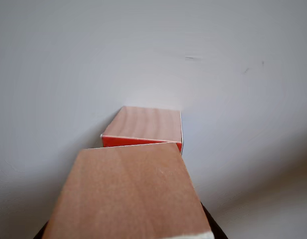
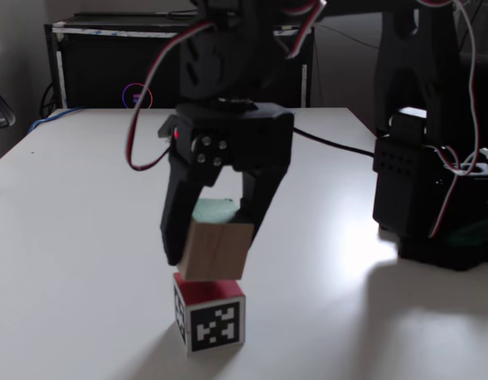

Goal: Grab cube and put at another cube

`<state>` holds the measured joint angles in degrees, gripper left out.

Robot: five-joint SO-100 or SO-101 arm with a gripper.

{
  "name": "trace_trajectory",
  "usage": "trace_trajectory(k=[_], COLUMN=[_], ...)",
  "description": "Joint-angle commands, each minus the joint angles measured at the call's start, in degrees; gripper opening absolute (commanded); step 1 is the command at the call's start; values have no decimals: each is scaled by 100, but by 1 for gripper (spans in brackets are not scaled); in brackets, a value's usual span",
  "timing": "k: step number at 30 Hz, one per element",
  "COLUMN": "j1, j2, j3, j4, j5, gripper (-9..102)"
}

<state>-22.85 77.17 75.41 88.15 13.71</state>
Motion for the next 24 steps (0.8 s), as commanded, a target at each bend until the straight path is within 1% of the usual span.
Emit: trace_trajectory(k=[1,12,17,24], j1=[70,53,62,-35], j2=[18,-290,-316,-369], j3=[-308,-431,-501,-896], j4=[0,185,255,659], j5=[-44,-79,-70,9], gripper=[23,30,35,40])
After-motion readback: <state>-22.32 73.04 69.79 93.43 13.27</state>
